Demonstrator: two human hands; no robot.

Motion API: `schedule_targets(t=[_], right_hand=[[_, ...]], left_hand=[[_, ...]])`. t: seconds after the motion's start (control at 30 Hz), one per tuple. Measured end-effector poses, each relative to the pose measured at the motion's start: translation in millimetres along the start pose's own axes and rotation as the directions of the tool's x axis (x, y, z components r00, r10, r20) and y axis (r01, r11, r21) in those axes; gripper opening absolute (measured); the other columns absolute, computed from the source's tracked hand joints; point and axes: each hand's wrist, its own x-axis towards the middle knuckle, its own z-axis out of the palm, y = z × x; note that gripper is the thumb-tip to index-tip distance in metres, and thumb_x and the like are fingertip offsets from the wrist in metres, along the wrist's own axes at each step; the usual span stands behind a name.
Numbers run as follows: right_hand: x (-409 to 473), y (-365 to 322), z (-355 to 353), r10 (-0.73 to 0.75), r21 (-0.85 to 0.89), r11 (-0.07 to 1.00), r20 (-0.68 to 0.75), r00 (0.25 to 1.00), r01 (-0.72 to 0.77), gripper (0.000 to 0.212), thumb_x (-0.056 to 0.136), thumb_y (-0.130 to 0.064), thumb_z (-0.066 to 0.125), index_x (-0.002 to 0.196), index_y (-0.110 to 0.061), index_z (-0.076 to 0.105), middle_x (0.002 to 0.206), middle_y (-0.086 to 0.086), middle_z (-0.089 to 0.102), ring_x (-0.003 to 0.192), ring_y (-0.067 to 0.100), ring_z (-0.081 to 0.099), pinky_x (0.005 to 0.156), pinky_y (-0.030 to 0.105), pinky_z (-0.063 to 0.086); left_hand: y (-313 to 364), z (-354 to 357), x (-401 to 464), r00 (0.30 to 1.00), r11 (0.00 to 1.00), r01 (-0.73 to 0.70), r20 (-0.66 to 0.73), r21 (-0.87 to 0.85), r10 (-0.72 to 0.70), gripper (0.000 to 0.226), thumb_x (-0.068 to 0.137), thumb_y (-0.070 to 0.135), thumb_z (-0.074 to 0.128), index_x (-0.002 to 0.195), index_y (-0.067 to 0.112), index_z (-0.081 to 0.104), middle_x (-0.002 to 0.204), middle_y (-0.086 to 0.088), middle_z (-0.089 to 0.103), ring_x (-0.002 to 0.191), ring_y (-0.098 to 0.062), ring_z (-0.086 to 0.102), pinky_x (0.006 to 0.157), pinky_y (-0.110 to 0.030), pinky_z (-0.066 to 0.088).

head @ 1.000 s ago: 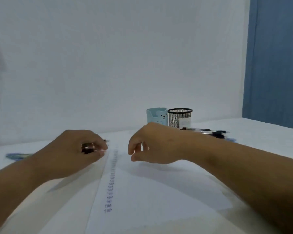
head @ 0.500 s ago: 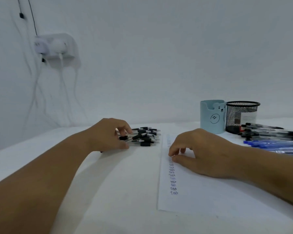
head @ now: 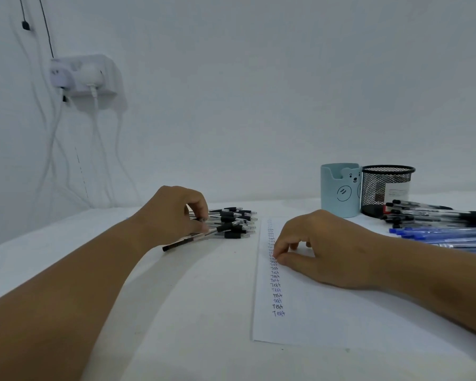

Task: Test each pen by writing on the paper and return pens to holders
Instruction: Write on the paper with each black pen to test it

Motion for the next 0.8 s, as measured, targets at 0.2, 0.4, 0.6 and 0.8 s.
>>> schedule_targets(t=[0.2,0.4,0.6,0.8], right_hand=[[0.0,0.5,0.1,0.000,0.002,1.000,0.004,1.000,0.000,0.014,0.096,-0.035,0.061,0.101,-0.032,0.074,0.097,-0.020,0.068,0.093,0.005,0.060,0.076,0.010,0.040],[0.6,-3.7,0.9,-0.014,-0.025,1.000,-0.010,1.000,0.014,0.019,0.099,-0.039,0.056,0.110,-0.036,0.071,0.107,-0.021,0.064,0.101,0.000,0.057,0.089,0.024,0.046],[3.7,-9.6,5.6,0.029,0.015,0.999,-0.041,0.999,-0.029,0.021,0.097,-0.045,0.055,0.109,-0.036,0.069,0.106,-0.022,0.064,0.102,0.001,0.057,0.082,0.017,0.043],[7.5,-6.2,6.5,0.425,0.587,0.759,-0.119,0.897,-0.282,0.042,0.095,-0.056,0.049,0.097,-0.023,0.074,0.090,0.001,0.073,0.074,0.013,0.061,0.070,0.034,0.049]], left_hand=[[14.9,-5.2,1.6,0.940,0.981,-0.097,-0.339,-0.169,0.035,0.018,0.082,0.011,0.081,0.079,0.025,0.069,0.080,0.015,0.068,0.064,-0.009,0.058,0.061,-0.011,0.044],[36.9,-3.5,3.3,0.836,0.912,-0.185,-0.547,-0.365,-0.049,0.015,0.092,0.008,0.070,0.088,0.020,0.062,0.088,0.004,0.067,0.070,-0.011,0.062,0.067,-0.026,0.053],[52.1,-0.3,5.6,0.887,0.399,-0.125,-0.283,-0.908,-0.366,0.016,0.098,0.003,0.061,0.085,0.011,0.057,0.086,-0.006,0.057,0.067,-0.017,0.066,0.070,-0.025,0.058],[59.8,10.3,1.0,0.964,0.054,0.110,0.094,-0.992,-0.248,0.010,0.086,-0.002,0.061,0.080,0.005,0.056,0.082,-0.011,0.062,0.072,-0.024,0.073,0.069,-0.025,0.060]])
